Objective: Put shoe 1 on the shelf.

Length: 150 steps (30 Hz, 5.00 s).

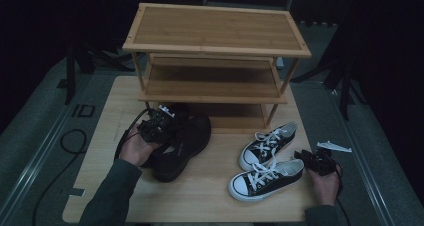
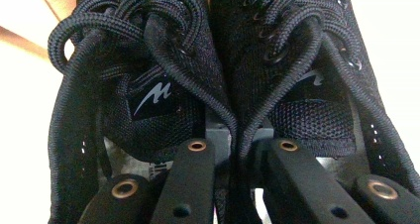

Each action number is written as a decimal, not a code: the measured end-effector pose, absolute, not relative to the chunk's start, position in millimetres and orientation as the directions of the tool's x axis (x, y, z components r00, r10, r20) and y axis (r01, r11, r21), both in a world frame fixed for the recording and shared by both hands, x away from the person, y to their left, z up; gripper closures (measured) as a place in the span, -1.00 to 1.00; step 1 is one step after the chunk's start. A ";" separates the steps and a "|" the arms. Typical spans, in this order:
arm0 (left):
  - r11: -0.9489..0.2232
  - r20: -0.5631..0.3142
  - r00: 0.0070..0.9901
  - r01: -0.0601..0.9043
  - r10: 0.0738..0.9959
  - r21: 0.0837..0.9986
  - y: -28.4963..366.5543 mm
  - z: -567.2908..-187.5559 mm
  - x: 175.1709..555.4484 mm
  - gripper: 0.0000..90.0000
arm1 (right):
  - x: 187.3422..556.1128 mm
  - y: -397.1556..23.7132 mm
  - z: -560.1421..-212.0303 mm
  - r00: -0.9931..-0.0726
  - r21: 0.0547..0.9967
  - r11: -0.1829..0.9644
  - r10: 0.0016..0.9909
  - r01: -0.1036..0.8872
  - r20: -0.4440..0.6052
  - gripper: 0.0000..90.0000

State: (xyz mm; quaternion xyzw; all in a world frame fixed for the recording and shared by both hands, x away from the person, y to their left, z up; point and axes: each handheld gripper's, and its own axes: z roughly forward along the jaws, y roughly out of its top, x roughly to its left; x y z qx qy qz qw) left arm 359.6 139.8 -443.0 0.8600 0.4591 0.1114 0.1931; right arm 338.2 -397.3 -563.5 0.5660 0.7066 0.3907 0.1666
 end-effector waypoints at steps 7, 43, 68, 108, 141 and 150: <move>-0.489 0.019 0.537 0.752 0.844 0.442 122.2 -449.9 372.2 0.91 | 338.1 -397.2 -563.4 -0.303 0.739 0.052 0.930 0.672 0.210 0.28; -0.410 0.122 0.401 0.786 0.908 0.463 57.9 -464.7 400.1 0.88 | 338.1 -397.4 -563.4 -0.302 0.738 0.049 0.929 0.673 0.214 0.28; -0.387 0.039 0.418 0.798 0.908 0.462 57.9 -462.1 393.1 0.16 | 338.2 -397.6 -563.4 -0.303 0.738 0.047 0.928 0.673 0.217 0.27; -0.388 -0.057 0.512 0.714 0.857 0.582 114.9 -427.7 334.5 0.27 | 338.1 -397.5 -563.4 -0.302 0.737 0.046 0.928 0.674 0.217 0.27; -0.475 -0.018 0.615 0.626 0.788 0.618 120.1 -430.4 299.1 0.27 | 338.1 -397.5 -563.4 -0.301 0.738 0.046 0.928 0.673 0.217 0.27; -0.518 -0.008 0.653 0.609 0.758 0.600 117.7 -439.4 295.3 0.34 | 338.0 -397.4 -563.5 -0.299 0.738 0.044 0.929 0.674 0.218 0.27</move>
